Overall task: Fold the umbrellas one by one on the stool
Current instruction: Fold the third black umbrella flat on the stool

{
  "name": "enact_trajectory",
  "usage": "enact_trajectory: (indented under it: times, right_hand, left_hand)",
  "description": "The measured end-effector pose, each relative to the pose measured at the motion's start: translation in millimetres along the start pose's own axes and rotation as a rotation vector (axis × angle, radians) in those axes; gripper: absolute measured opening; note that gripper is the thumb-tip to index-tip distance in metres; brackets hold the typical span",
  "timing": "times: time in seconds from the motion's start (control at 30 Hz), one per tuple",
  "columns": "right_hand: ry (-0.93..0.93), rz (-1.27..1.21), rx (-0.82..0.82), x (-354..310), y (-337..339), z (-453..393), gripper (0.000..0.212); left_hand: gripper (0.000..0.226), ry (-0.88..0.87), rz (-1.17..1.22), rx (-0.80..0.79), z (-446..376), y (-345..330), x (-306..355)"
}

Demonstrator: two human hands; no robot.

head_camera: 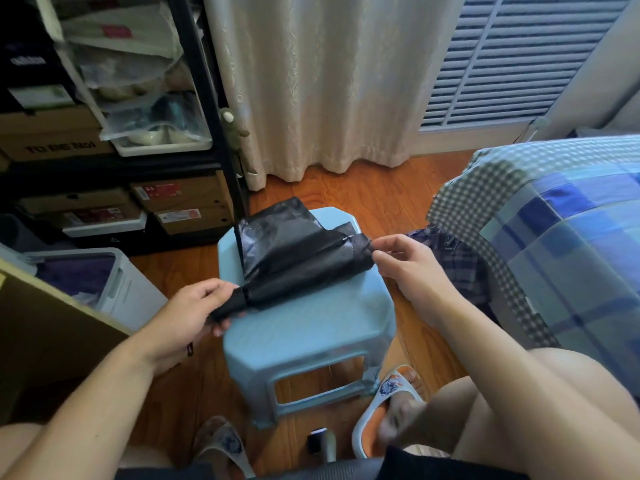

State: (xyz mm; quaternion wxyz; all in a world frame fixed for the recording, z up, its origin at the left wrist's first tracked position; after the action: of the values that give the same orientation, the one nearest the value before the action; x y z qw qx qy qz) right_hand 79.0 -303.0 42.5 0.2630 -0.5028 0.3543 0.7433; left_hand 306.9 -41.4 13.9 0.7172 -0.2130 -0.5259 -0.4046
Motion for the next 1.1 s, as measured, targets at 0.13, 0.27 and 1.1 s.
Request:
enact_trajectory:
  times: [0.13,0.27,1.1]
  right_hand:
    - [-0.021,-0.072,-0.048,-2,-8,2,0.019]
    - [-0.031,-0.211,-0.016,-4,0,5,0.029]
    - [-0.123,-0.085,0.033,18,0,2,0.010]
  left_hand:
    - [0.039,0.139,0.143,0.030,4,0,-9]
    - [0.036,0.242,0.188,0.134,8,5,-18]
    - [0.015,-0.041,-0.210,0.001,8,4,5]
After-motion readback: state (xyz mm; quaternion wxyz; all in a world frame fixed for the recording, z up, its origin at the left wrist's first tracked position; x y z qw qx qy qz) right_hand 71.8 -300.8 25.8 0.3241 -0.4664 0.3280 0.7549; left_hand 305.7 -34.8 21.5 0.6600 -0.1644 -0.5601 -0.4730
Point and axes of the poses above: each hand's wrist, its own z-axis away from the middle knuckle, its own y-axis out of the back of the hand, x = y × z, the point moved 7 cm from there along -z, towards the middle knuckle, and after that the axes turned 4 degrees about -y, right-handed, at the moved point
